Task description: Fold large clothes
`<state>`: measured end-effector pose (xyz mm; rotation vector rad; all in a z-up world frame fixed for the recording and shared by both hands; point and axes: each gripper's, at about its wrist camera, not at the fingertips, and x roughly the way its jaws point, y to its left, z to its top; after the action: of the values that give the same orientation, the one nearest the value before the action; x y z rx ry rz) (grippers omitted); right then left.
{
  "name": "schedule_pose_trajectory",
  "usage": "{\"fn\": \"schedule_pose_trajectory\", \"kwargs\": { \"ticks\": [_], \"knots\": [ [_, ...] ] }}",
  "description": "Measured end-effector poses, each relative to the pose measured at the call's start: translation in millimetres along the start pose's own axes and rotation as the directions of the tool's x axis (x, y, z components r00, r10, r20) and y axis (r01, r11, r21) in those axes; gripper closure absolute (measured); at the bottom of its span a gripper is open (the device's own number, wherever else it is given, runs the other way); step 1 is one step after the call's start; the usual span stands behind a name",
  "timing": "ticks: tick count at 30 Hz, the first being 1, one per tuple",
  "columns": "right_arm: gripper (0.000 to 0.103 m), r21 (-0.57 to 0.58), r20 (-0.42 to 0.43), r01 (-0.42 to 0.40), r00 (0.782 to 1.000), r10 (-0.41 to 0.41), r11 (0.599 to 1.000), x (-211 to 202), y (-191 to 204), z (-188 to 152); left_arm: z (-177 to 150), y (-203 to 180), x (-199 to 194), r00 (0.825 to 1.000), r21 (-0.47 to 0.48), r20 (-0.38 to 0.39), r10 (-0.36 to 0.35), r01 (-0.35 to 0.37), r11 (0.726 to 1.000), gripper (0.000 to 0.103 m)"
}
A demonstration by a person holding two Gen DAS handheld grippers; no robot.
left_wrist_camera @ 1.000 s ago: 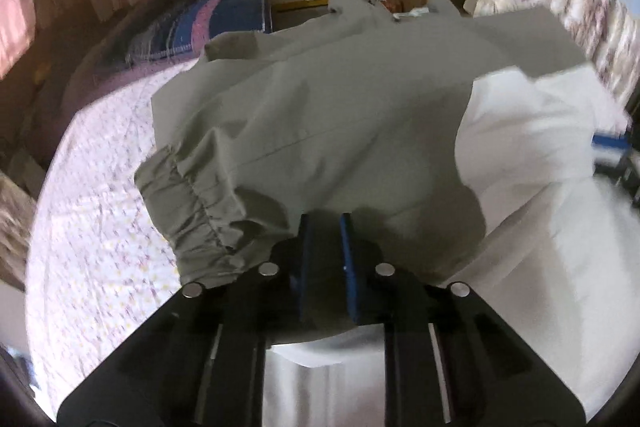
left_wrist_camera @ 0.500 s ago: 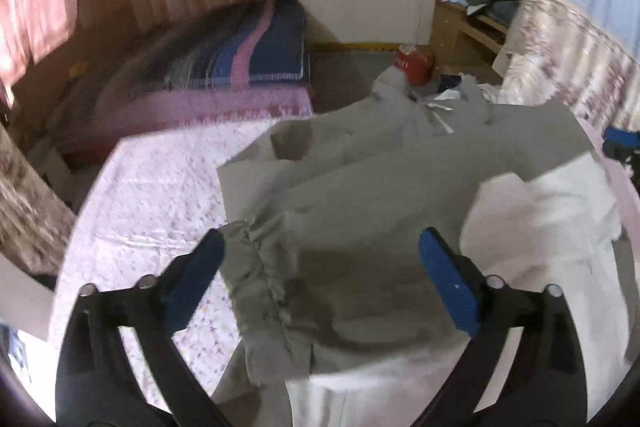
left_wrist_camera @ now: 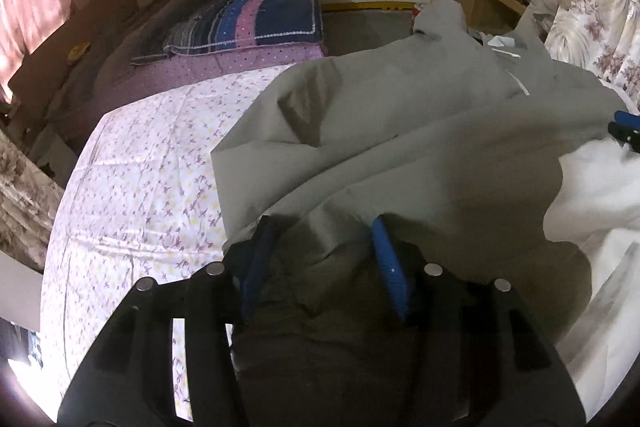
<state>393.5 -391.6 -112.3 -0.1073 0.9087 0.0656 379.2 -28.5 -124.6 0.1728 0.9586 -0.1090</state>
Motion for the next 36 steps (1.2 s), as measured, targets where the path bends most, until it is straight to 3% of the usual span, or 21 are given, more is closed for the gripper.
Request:
{"fn": "schedule_pose_trajectory", "kwargs": {
  "ticks": [3,6,8,10,13,15,17,20,23,28,29,30,32,33,34,36],
  "knots": [
    [0.059,0.008,0.002,0.002,1.000,-0.002,1.000,-9,0,1,2,1,-3,1.000,0.011,-0.013,-0.001,0.001,1.000,0.050],
    [0.057,0.024,0.083,-0.049,0.995,0.047,0.998,-48,0,-3,2,1,-23,1.000,0.010,0.016,0.000,0.000,1.000,0.048],
    [0.056,0.042,0.155,-0.109,0.983,0.101,0.993,-85,0,-14,-3,0,-46,0.998,-0.015,0.064,-0.014,0.015,1.000,0.023],
    [0.056,0.033,0.182,-0.117,0.977,0.109,0.993,-107,5,-27,-13,-7,-75,0.991,-0.024,0.127,-0.042,0.046,0.999,0.020],
    [0.056,0.001,0.167,-0.136,0.977,0.133,0.991,-120,19,-53,-32,-28,-96,0.983,0.024,0.148,-0.105,0.103,0.994,0.020],
    [0.056,-0.058,0.134,-0.101,0.985,0.108,0.993,-118,32,-70,-44,-40,-90,0.988,0.061,0.108,-0.111,0.105,0.993,0.022],
    [0.058,-0.115,0.093,-0.062,0.993,0.073,0.991,-110,40,-83,-54,-42,-75,0.994,0.089,0.050,-0.100,0.095,0.991,0.035],
    [0.059,-0.153,0.018,0.023,1.000,-0.021,0.988,-86,35,-101,-63,-37,-57,0.996,0.107,0.008,-0.084,0.082,0.991,0.044],
    [0.060,-0.070,0.008,-0.045,0.999,0.046,0.997,-78,16,-105,-64,-42,-54,0.998,0.138,0.020,-0.053,0.049,0.989,0.043],
    [0.058,-0.100,0.012,-0.012,1.000,0.014,0.995,-87,27,-103,-61,-47,-58,0.999,0.131,0.034,-0.018,0.013,0.991,0.042],
    [0.055,-0.076,0.026,-0.034,0.999,0.036,0.997,-94,26,-103,-62,-46,-61,0.999,0.122,0.035,-0.020,0.016,0.992,0.042],
    [0.044,-0.049,0.059,-0.055,0.997,0.058,0.997,-107,26,-104,-63,-44,-68,0.999,0.102,0.037,-0.033,0.029,0.994,0.039],
    [0.030,-0.035,0.110,-0.056,0.992,0.060,0.998,-125,29,-103,-65,-42,-80,0.997,0.081,0.052,-0.059,0.054,0.995,0.022],
    [0.028,-0.040,0.142,-0.042,0.989,0.047,0.998,-138,33,-104,-67,-41,-87,0.996,0.075,0.064,-0.069,0.064,0.995,0.018],
    [0.025,-0.046,0.160,-0.030,0.986,0.037,0.998,-143,33,-101,-68,-42,-98,0.996,0.067,0.084,-0.041,0.036,0.997,0.004],
    [0.013,-0.047,0.200,-0.011,0.980,0.020,0.999,-164,39,-102,-71,-42,-115,0.991,0.056,0.130,0.014,-0.021,0.998,0.003]
  ]
}}
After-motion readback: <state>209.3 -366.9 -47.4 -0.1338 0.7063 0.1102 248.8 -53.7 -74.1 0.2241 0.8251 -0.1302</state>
